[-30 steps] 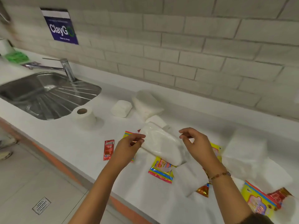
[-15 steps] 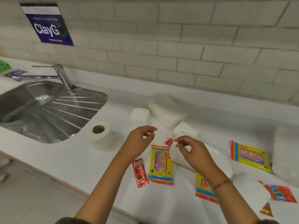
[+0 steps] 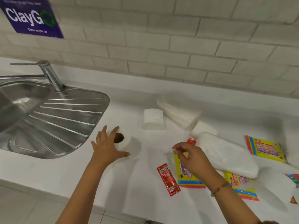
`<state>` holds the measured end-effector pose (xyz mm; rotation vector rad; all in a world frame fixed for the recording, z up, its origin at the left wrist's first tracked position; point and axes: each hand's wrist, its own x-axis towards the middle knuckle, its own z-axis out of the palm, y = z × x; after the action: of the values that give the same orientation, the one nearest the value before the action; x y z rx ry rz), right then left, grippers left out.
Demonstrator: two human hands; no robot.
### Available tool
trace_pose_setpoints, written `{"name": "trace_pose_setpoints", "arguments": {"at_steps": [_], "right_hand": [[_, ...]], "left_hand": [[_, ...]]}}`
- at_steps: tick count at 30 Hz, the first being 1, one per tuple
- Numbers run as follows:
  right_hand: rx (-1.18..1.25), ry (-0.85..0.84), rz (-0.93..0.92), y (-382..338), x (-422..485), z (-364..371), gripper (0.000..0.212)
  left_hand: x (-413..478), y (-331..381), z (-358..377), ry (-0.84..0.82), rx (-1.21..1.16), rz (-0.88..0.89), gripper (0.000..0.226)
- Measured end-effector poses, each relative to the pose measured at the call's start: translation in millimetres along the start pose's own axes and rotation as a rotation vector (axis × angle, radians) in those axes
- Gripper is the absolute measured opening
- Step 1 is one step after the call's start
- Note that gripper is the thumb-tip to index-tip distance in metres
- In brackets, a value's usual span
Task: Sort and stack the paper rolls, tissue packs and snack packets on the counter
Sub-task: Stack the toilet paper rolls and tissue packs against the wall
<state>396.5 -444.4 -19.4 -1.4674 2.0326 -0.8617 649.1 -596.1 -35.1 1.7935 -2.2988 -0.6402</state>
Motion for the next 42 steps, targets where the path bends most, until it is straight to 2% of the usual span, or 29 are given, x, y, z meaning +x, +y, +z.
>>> {"name": "trace_pose_setpoints", "arguments": {"at_steps": [3,8,10,12,14,16,19,23,26,30,34,37,42], "right_hand": [[-0.037,0.013,0.019,-0.4,4.1,-0.5,0.018],[-0.153,0.119,0.032,11.2,7.0,-7.8,0.02],[-0.326,0.234,0.026,25.2,3.9,-14.6,0.028],[-0.454,0.303,0.15,42.3,-0.4,-26.0,0.046],[-0.515,0.266,0.338,60.6,-6.6,-36.1,0.065],[-0.547,0.155,0.448,79.4,-13.0,-38.8,0.077],[-0.648,0.093,0.394,101.5,-20.2,-28.4,0.085],[-0.713,0.224,0.254,116.7,-21.8,-23.6,0.081],[-0.758,0.249,0.14,119.3,-22.6,-31.8,0.077],[-0.657,0.404,0.091,106.1,-23.6,-60.1,0.057],[-0.562,0.638,-0.006,90.1,-45.4,-107.0,0.067],[-0.561,0.731,-0.005,88.5,-78.4,-139.5,0.061],[-0.497,0.843,0.099,117.3,-151.2,-180.5,0.056]], "left_hand": [[1.1,-0.5,8.8,0.048,-0.218,0.0,0.103],[6.1,14.1,8.2,0.134,-0.327,0.103,0.095],[5.8,29.4,4.1,0.128,-0.388,0.159,0.094],[7.0,48.7,-0.7,0.105,-0.436,0.217,0.093],[8.4,67.3,-3.1,0.083,-0.467,0.269,0.092],[9.3,83.9,-2.8,0.057,-0.484,0.314,0.092],[9.5,103.9,-0.4,0.016,-0.511,0.379,0.092],[6.4,124.6,2.2,-0.029,-0.518,0.466,0.092],[3.9,141.4,0.8,-0.059,-0.512,0.534,0.093],[2.0,165.7,-4.5,-0.059,-0.524,0.596,0.092],[-11.2,199.6,-7.6,-0.04,-0.584,0.592,0.09],[-25.0,225.6,-5.0,-0.026,-0.606,0.604,0.091],[-64.1,282.6,27.7,-0.108,-0.644,0.694,0.085]]}}
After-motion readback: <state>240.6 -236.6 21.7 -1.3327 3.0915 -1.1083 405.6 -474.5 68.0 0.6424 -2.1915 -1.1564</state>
